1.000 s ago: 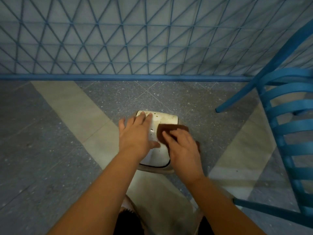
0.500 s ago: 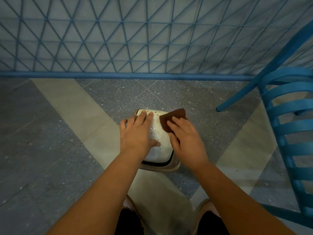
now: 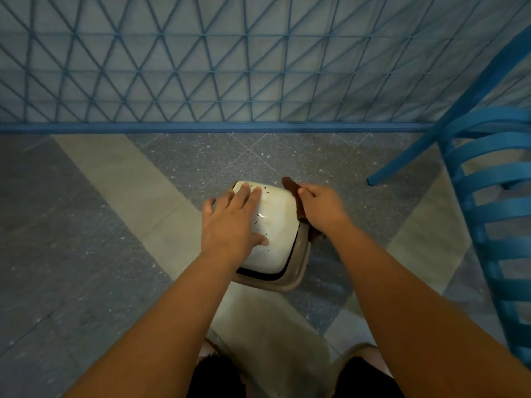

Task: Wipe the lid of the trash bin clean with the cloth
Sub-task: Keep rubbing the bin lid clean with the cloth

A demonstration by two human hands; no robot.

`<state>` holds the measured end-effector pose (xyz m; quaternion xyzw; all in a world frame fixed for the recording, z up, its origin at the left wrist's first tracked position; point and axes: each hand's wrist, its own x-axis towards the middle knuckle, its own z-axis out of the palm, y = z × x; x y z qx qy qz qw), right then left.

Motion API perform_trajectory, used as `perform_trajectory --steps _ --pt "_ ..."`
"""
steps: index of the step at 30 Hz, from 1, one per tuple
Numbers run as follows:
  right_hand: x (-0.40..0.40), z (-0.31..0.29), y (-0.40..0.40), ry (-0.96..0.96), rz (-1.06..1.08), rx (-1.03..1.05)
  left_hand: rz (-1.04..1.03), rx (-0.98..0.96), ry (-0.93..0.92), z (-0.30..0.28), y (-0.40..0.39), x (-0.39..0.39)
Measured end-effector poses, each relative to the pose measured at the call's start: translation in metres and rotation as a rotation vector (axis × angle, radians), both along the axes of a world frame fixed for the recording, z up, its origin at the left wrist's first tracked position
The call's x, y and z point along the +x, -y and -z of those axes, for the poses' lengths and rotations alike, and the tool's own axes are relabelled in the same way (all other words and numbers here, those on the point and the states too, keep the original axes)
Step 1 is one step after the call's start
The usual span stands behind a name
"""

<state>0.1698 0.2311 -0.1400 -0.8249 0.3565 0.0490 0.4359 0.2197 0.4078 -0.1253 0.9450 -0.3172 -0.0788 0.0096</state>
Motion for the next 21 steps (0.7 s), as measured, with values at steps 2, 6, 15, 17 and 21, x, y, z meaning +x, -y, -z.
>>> perform_trajectory --steps 2,6,15,17,21 --pt "-0.013 0.003 0.000 0.029 0.049 0.004 0.073 0.015 -0.029 -0.003 0.003 0.009" --pt "-0.045 0.010 -0.007 0.129 0.145 -0.064 0.172 0.074 0.004 -0.010 0.013 0.017" --pt "-0.087 0.017 -0.037 0.288 0.263 -0.121 -0.179 -0.196 -0.236 -0.003 0.024 -0.033" --pt "-0.093 0.015 -0.045 0.342 0.148 -0.185 -0.235 -0.187 -0.228 0.001 0.027 -0.039" --pt "-0.091 0.010 -0.044 0.385 -0.009 -0.287 -0.255 -0.170 -0.178 0.005 0.028 -0.042"
